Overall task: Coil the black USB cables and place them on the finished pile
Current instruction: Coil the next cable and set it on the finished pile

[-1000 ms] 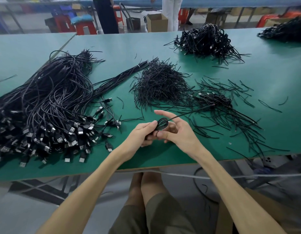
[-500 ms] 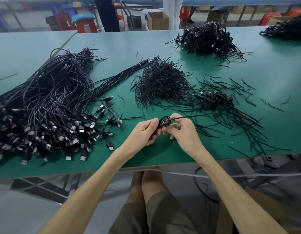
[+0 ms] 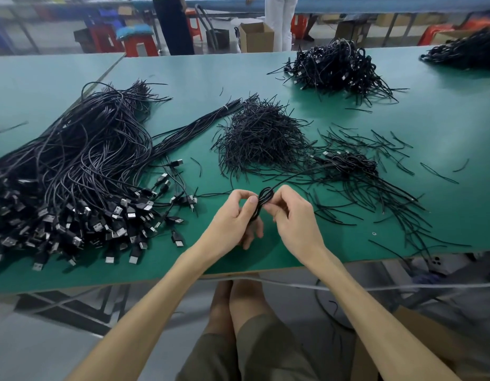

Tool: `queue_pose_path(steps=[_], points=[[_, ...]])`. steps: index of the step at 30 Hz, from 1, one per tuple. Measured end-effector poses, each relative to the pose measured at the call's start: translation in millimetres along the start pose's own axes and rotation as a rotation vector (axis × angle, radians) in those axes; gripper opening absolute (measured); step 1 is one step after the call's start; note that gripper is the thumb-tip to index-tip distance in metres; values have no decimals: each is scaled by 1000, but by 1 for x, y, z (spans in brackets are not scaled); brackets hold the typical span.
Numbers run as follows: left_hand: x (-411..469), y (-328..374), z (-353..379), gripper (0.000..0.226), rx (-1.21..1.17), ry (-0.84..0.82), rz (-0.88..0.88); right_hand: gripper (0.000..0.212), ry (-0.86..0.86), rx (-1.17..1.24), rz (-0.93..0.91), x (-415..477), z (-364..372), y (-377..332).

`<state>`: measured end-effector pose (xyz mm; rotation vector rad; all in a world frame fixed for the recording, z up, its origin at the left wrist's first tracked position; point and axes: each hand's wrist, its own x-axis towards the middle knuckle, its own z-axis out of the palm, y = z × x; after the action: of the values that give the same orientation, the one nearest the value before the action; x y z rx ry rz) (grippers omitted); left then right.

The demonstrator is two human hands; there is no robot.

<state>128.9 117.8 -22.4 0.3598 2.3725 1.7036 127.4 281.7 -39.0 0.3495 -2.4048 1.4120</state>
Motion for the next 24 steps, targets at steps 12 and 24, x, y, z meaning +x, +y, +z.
queue_pose_path(steps=[12,24], points=[[-7,26,-43,80,323,-123,198,31,4,-72,-180,0,1,0],[-6,2,-29,120,972,21,537,28,22,38,-38,2,-6,-2]])
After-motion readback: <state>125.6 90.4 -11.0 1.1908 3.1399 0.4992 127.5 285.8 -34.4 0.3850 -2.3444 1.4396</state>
